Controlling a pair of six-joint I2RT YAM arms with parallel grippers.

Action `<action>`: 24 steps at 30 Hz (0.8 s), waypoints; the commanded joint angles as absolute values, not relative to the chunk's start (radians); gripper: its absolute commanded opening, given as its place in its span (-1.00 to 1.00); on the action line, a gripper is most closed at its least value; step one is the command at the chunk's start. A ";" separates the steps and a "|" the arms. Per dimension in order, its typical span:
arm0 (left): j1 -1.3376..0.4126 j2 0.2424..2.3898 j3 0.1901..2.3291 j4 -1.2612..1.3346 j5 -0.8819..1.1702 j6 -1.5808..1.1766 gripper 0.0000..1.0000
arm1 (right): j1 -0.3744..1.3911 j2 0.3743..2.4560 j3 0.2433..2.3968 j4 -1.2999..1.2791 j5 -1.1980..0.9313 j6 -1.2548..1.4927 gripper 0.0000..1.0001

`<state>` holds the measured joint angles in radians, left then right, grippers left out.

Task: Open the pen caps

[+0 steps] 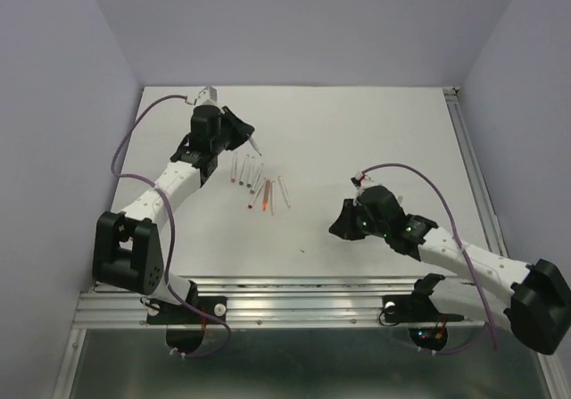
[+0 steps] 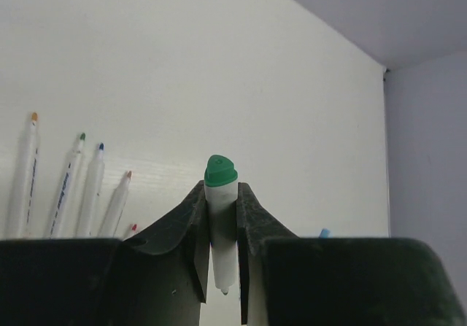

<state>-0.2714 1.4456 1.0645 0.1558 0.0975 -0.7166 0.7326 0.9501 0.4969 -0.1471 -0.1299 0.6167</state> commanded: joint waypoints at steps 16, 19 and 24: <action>-0.614 1.531 0.954 -0.161 -0.103 -0.566 -0.86 | 0.729 1.405 0.773 -0.402 0.411 0.680 -0.22; -0.617 1.585 0.995 -0.201 -0.132 -0.566 -0.86 | 0.730 1.417 0.781 -0.420 0.419 0.684 -0.13; -0.623 1.606 1.020 -0.193 -0.140 -0.566 -0.85 | 0.729 1.361 0.781 -0.420 0.388 0.664 0.28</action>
<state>-0.6151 1.6291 0.9604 -0.1802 -0.0956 -0.5858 0.7326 1.4139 0.7250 -0.4122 0.3710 0.6678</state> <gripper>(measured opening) 0.248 0.569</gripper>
